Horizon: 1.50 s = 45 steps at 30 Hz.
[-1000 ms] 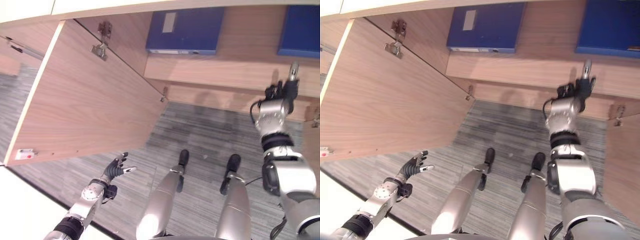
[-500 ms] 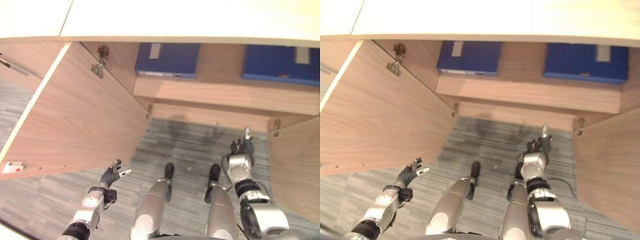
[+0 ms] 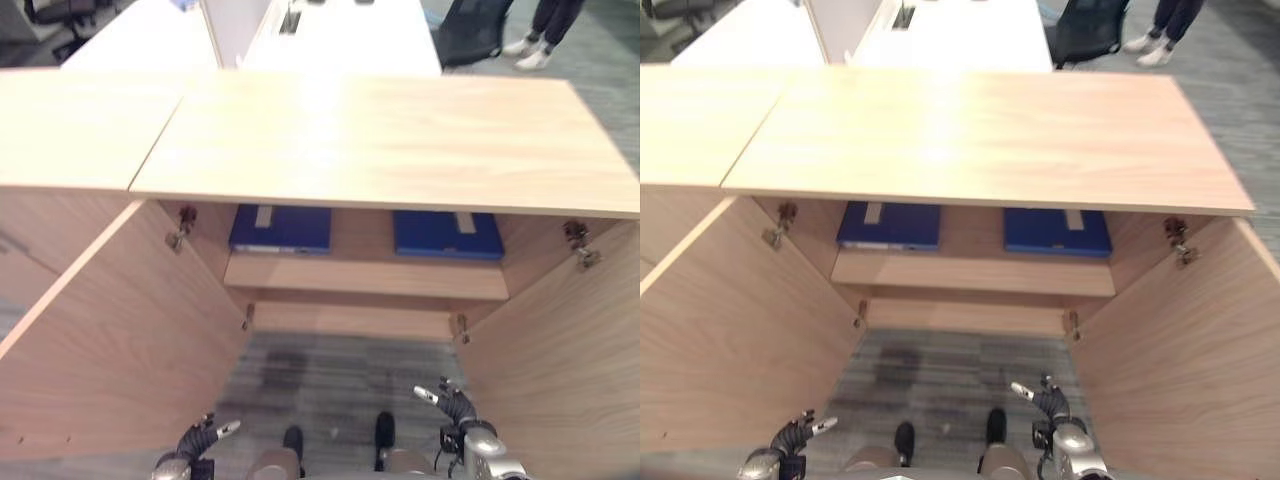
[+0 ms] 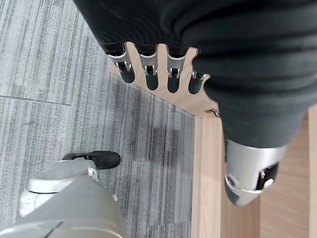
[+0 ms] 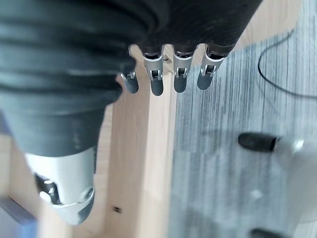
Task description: Put the empty folder in the office cabinet
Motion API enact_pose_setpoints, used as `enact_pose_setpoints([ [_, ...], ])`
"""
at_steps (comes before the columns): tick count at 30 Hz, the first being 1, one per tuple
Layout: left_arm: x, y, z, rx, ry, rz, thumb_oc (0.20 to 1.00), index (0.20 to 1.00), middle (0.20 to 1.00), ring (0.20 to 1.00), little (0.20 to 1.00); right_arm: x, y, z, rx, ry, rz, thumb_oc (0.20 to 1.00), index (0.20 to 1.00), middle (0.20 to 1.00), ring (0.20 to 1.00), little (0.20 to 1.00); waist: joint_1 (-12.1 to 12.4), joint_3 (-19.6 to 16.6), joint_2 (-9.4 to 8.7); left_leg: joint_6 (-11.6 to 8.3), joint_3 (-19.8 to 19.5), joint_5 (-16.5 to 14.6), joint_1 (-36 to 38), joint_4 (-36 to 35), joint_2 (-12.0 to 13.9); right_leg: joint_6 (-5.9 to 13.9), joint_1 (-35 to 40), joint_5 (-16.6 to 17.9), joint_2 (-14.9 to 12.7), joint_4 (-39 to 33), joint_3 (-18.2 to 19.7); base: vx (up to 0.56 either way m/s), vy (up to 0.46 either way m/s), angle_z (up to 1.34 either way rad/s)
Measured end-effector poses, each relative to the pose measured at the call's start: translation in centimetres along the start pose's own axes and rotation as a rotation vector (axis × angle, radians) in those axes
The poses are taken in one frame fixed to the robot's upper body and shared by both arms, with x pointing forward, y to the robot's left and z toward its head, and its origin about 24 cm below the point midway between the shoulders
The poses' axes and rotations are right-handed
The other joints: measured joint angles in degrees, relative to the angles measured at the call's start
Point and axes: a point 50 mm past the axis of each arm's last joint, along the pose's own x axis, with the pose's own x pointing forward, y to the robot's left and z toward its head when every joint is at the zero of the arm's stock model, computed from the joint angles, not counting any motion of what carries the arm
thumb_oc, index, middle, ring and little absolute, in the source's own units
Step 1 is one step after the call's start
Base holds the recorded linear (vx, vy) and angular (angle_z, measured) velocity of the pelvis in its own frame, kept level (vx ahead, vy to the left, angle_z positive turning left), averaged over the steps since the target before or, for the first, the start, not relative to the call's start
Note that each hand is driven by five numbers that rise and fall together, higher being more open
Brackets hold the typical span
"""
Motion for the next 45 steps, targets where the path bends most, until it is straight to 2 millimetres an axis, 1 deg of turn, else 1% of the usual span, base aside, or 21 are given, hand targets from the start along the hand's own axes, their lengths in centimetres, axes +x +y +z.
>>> enact_pose_setpoints([
  [3, -0.4, 0.0, -1.4, 0.027, 0.04, -0.004, 1.0, 1.0, 1.0, 1.0, 1.0, -0.5, 0.6, -1.7, -0.121, 0.051, 0.054, 1.0, 1.0, 1.0, 1.0, 1.0, 0.2, -2.1, -0.46, -0.14, 1.9, 0.2, 3.3, -2.9, 0.4, 0.39, 1.8, -0.2, 0.4, -1.3, 1.6, 0.03, 0.002, -0.3],
  [8, -0.5, -0.1, -1.7, 0.031, 0.048, -0.005, 1.0, 1.0, 1.0, 1.0, 1.0, -1.6, 0.7, -4.3, -0.176, 0.133, 0.083, 1.0, 1.0, 1.0, 1.0, 1.0, 0.1, -2.9, -0.43, 0.03, 1.7, 1.7, 6.4, -7.3, 0.7, 0.74, 4.6, 0.1, 0.7, -3.5, 0.9, 0.04, -0.016, 0.03],
  [16, -0.9, -0.3, -2.9, 0.057, 0.076, -0.004, 1.0, 1.0, 1.0, 1.0, 1.0, -1.4, 1.1, -4.0, -0.242, 0.122, 0.12, 1.0, 1.0, 1.0, 1.0, 1.0, 1.4, -2.9, 1.01, -0.76, 1.2, 1.6, 7.9, -5.9, 1.6, 0.3, 6.6, -0.2, 1.6, -3.6, 0.6, 0.02, -0.05, 0.04],
  [20, -0.7, -1.7, -2.3, 0.028, 0.047, -0.032, 1.0, 1.0, 1.0, 1.0, 1.0, -1.3, 0.7, -3.8, -0.246, 0.116, 0.111, 1.0, 1.0, 1.0, 1.0, 1.0, 3.8, -2.2, 2.02, -1.66, -1.7, 1.1, 8.3, -6.1, 2.4, -0.46, 8.8, -0.7, 2.1, -3.7, -2.4, 0.0, -0.028, 0.35],
  [22, -1.1, -1.5, -3.5, 0.024, 0.076, -0.016, 1.0, 1.0, 1.0, 1.0, 1.0, -1.1, 0.5, -3.2, -0.232, 0.1, 0.096, 1.0, 1.0, 1.0, 1.0, 1.0, 6.0, -1.9, 2.77, -1.92, -4.2, 1.9, 6.3, -6.5, 3.3, -0.54, 8.4, -0.7, 2.8, -3.3, -4.7, -0.19, 0.01, 0.63],
  [23, -0.9, -1.7, -2.8, 0.024, 0.052, -0.015, 1.0, 1.0, 1.0, 1.0, 1.0, -1.0, 0.4, -3.1, -0.227, 0.099, 0.088, 1.0, 1.0, 1.0, 1.0, 1.0, 7.3, -1.9, 2.75, -1.77, -6.5, 2.6, 4.5, -7.0, 3.4, -0.59, 7.5, -0.7, 3.3, -3.3, -6.5, -0.35, 0.143, 1.16],
  [25, -0.2, -2.0, -0.8, 0.024, 0.006, -0.021, 1.0, 1.0, 1.0, 1.0, 1.0, -1.0, 0.1, -3.0, -0.226, 0.094, 0.069, 1.0, 1.0, 1.0, 1.0, 1.0, 7.2, -1.2, 2.57, -2.63, -9.9, 3.3, -0.3, -5.5, 3.5, -1.76, 6.8, -0.7, 2.3, -3.2, -12.6, -0.3, 0.161, 1.53],
  [26, 0.2, -2.2, 0.3, 0.014, -0.014, -0.02, 1.0, 1.0, 1.0, 1.0, 1.0, -0.9, 0.0, -2.9, -0.228, 0.094, 0.062, 1.0, 1.0, 1.0, 1.0, 1.0, 6.3, -0.2, 0.84, -1.33, -3.3, 2.2, -1.6, -3.6, 4.4, -3.29, 6.3, -0.1, 0.4, -3.5, -17.4, -0.11, 0.07, 2.2],
  [27, 0.5, -2.2, 1.3, -0.002, -0.035, -0.02, 1.0, 1.0, 1.0, 1.0, 1.0, -0.4, -0.4, -1.9, -0.236, 0.08, 0.045, 1.0, 1.0, 1.0, 1.0, 1.0, 4.1, 0.8, 0.4, -1.44, 12.9, 2.1, -6.1, 5.0, 8.6, -3.18, 6.7, -0.7, -1.8, -3.0, -21.9, -0.07, 0.052, 1.83],
  [28, 0.6, -2.3, 1.2, -0.009, -0.033, -0.019, 1.0, 1.0, 1.0, 1.0, 1.0, -0.3, -0.8, -1.7, -0.244, 0.077, 0.033, 1.0, 1.0, 1.0, 1.0, 1.0, 4.1, 1.0, 0.12, -2.22, 14.1, 2.5, -5.2, 5.5, 9.9, -3.23, 6.5, -1.3, -2.3, -2.8, -22.1, -0.08, 0.094, 1.45],
  [29, 0.3, -2.6, 0.1, -0.015, 0.001, -0.023, 1.0, 1.0, 1.0, 1.0, 1.0, 0.0, -1.6, -0.7, -0.254, 0.05, 0.009, 1.0, 1.0, 1.0, 1.0, 1.0, 3.3, 1.1, 1.55, -3.54, 14.7, 3.4, -1.5, 3.7, 11.4, -2.1, 7.5, -1.7, -2.5, -2.7, -22.5, 0.02, 0.188, 0.81],
  [30, 0.3, -3.1, 0.0, -0.021, 0.015, -0.037, 1.0, 1.0, 1.0, 1.0, 1.0, -0.1, -3.5, -0.6, -0.186, 0.059, -0.061, 1.0, 1.0, 1.0, 1.0, 1.0, 3.5, 1.6, 3.54, -4.8, 16.4, 2.5, 2.4, -0.5, 9.8, 0.58, 8.5, -2.7, -3.9, 0.0, -22.2, 0.04, 0.245, 0.88],
  [32, 0.3, -2.0, 0.2, -0.01, 0.014, -0.011, 1.0, 1.0, 1.0, 1.0, 1.0, -0.4, -2.5, -1.7, -0.155, 0.087, -0.043, 1.0, 1.0, 1.0, 1.0, 1.0, 2.6, 0.9, 1.22, -3.54, 13.6, 1.2, 1.2, -0.4, 7.1, 2.07, 9.5, -3.3, -6.8, 0.7, -24.3, 0.06, 0.218, 1.01],
  [34, 0.2, -1.1, -0.2, 0.0, 0.03, 0.007, 1.0, 1.0, 1.0, 1.0, 1.0, -0.5, -1.4, -2.1, -0.143, 0.094, -0.015, 1.0, 1.0, 1.0, 1.0, 1.0, 2.7, 0.4, -0.39, -2.84, 12.6, 1.3, 0.6, -0.4, 5.6, 2.2, 9.2, -3.7, -8.0, 1.8, -23.2, 0.01, 0.161, 0.53],
  [36, 0.0, 0.3, -0.7, 0.016, 0.059, 0.038, 1.0, 1.0, 1.0, 1.0, 1.0, -0.4, 0.2, -2.2, -0.116, 0.104, 0.017, 1.0, 1.0, 1.0, 1.0, 1.0, 3.4, 0.3, -2.52, -1.15, 11.8, 0.1, 0.1, 1.2, 3.9, 2.45, 7.9, -3.8, -11.0, 7.1, -23.2, 0.01, 0.23, 0.33],
  [39, 0.0, 0.0, -0.7, 0.021, 0.057, 0.03, 1.0, 1.0, 1.0, 1.0, 1.0, 0.2, 0.7, -0.8, -0.112, 0.07, 0.025, 1.0, 1.0, 1.0, 1.0, 1.0, 4.3, 0.6, -1.78, 0.29, 11.9, -0.8, 1.4, 0.5, 2.5, 2.45, 4.4, -1.6, -14.7, 16.3, -23.5, 0.09, 0.2, 0.12],
  [40, 0.1, -0.1, -0.5, 0.022, 0.051, 0.024, 1.0, 1.0, 1.0, 1.0, 1.0, 0.2, 0.7, -0.8, -0.109, 0.073, 0.022, 1.0, 1.0, 1.0, 1.0, 1.0, 4.0, 0.7, -1.1, 0.67, 11.5, -1.2, 1.5, 0.7, 2.1, 3.63, 3.1, 0.0, -16.0, 20.3, -21.7, 0.08, 0.102, 0.44],
  [41, 0.3, -0.2, 0.3, 0.029, 0.027, 0.02, 1.0, 1.0, 1.0, 1.0, 1.0, 0.1, 0.6, -0.9, -0.113, 0.078, 0.021, 1.0, 1.0, 1.0, 1.0, 1.0, 3.7, 1.0, -0.1, 2.32, 9.1, -0.4, 2.4, -0.5, 1.3, 4.15, 1.5, 1.3, -17.1, 25.3, -19.2, 0.08, 0.088, 0.78],
  [42, 0.4, -0.2, 0.9, 0.032, 0.008, 0.02, 1.0, 1.0, 1.0, 1.0, 1.0, 0.0, 0.8, -1.2, -0.115, 0.083, 0.031, 1.0, 1.0, 1.0, 1.0, 1.0, 3.3, 0.9, 0.94, 3.24, 7.2, 0.5, 3.8, -2.3, 1.0, 5.61, 0.1, -1.9, -15.9, 27.7, -14.8, 0.1, 0.073, 1.12],
  [43, 0.6, -0.3, 1.6, 0.034, -0.012, 0.018, 1.0, 1.0, 1.0, 1.0, 1.0, 0.0, 0.9, -1.4, -0.097, 0.089, 0.034, 1.0, 1.0, 1.0, 1.0, 1.0, 2.7, 0.0, 2.1, 3.59, 4.0, 2.1, 4.0, -4.5, 1.5, 6.9, -0.4, -7.8, -8.0, 24.0, -4.6, 0.08, 0.033, 1.24],
  [45, 0.9, -0.4, 2.7, 0.038, -0.035, 0.018, 1.0, 1.0, 1.0, 1.0, 1.0, 0.3, 0.8, -0.6, -0.078, 0.073, 0.027, 1.0, 1.0, 1.0, 1.0, 1.0, 1.3, 0.5, 2.49, 3.74, -0.2, 4.0, 3.8, -6.8, 1.4, 3.68, -1.5, -11.5, 1.0, 18.3, 3.4, 0.07, -0.048, 1.36],
])
